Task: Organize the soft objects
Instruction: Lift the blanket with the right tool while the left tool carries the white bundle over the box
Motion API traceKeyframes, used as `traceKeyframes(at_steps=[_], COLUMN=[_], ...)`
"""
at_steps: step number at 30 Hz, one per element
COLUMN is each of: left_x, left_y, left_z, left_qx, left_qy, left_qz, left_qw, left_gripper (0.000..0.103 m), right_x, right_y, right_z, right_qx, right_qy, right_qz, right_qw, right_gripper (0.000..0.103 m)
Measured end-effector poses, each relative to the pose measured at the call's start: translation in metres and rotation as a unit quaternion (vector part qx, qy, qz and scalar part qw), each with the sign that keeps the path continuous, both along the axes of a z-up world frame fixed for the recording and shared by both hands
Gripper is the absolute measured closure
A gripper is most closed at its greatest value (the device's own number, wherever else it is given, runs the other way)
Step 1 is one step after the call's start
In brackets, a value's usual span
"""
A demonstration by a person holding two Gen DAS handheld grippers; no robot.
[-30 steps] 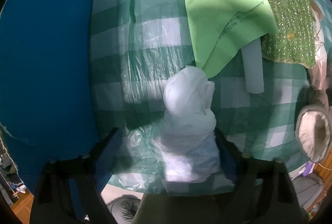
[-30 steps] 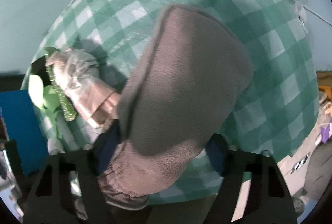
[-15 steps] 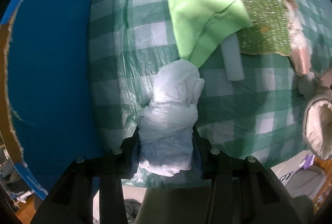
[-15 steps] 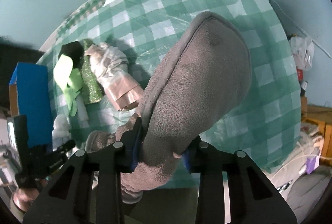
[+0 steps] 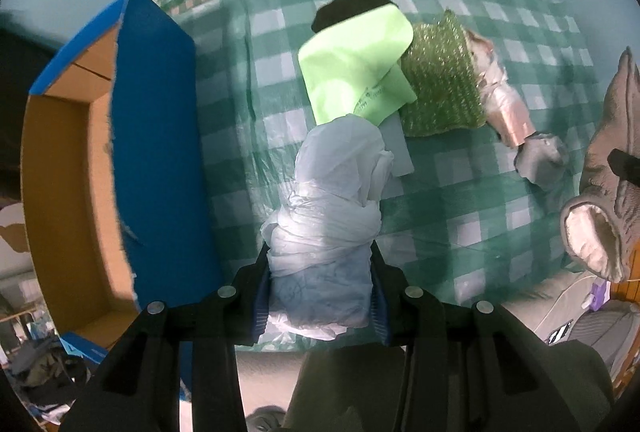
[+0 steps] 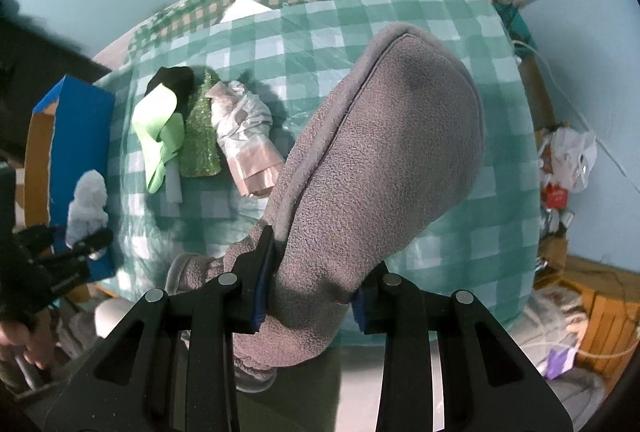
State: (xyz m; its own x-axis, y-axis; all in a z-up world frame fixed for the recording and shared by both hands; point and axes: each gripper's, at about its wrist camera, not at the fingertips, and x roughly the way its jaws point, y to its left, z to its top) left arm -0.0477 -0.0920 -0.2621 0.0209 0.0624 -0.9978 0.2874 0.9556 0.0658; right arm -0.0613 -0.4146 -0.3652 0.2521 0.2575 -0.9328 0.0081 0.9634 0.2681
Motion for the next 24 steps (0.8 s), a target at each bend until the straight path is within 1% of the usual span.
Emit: traceKeyframes(at_steps=[3, 5, 8, 13, 17, 24], left_x=[0.006, 0.008, 0.018, 0.011, 0.011, 0.009], left_y=[0.002, 0.009, 0.011, 0.007, 0.009, 0.015], left_z=[0.015, 0.017, 0.035, 0.057, 0.068, 0.09], left_qx=[-0.003, -0.005, -0.006, -0.007, -0.016, -0.014], left_qy=[-0.006, -0.009, -0.014, -0.033, -0.04, -0.066], left_qz=[0.002, 0.002, 0.001, -0.01, -0.01, -0.012], left_qw=[1.0, 0.9999, 0.9999, 0.9994, 0.999, 0.9977], left_gripper=[0.061, 0.061, 0.061, 0.061, 0.061, 0.061], right_x=[-0.002, -0.003, -0.003, -0.002, 0.0, 0.004], right_y=[0.001, 0.003, 0.009, 0.022, 0.036, 0.06], right_z=[0.009, 0.016, 0.026, 0.042, 0.052, 0.069], right_qx=[-0.008, -0.011, -0.016, -0.015, -0.021, -0.028], right_qy=[-0.008, -0.014, -0.023, -0.038, -0.051, -0.072], right_qz=[0.013, 0.022, 0.037, 0.064, 0.086, 0.129], right_qw=[1.0, 1.0, 0.999, 0.997, 0.995, 0.989], right_gripper=[0.072, 0.072, 0.072, 0.072, 0.072, 0.072])
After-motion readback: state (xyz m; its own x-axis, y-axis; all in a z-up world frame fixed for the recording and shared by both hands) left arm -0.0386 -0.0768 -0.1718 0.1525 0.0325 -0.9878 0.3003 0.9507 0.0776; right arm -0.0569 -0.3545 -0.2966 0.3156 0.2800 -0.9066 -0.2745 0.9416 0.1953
